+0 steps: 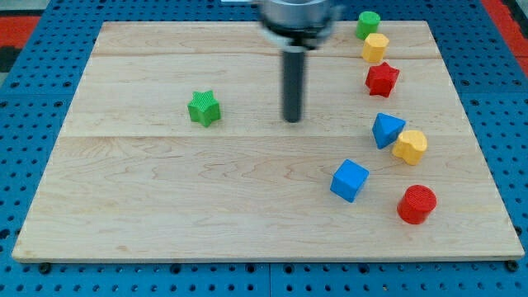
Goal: Slide the red star diagonally top right to the green star
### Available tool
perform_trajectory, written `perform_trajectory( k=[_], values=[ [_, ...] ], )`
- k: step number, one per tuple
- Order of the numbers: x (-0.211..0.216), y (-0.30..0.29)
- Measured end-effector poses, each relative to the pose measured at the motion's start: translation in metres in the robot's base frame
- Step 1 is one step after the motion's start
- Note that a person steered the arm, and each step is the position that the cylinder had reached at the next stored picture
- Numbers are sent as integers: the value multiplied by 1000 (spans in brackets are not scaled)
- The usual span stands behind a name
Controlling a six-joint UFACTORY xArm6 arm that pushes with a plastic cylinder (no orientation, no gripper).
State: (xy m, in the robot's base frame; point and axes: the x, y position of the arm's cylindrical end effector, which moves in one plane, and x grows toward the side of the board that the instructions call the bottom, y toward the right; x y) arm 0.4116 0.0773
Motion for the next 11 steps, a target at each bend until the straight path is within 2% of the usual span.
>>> perform_trajectory(
  k=[1, 3, 4, 5, 6, 7, 8, 9, 10, 11],
  values=[
    [-37, 91],
    [-43, 152],
    [-68, 160],
    [-75, 106],
    [-76, -17],
    [-105, -20],
    [-134, -89],
    [-100, -179],
    [-78, -230],
    [-121, -237]
  ],
)
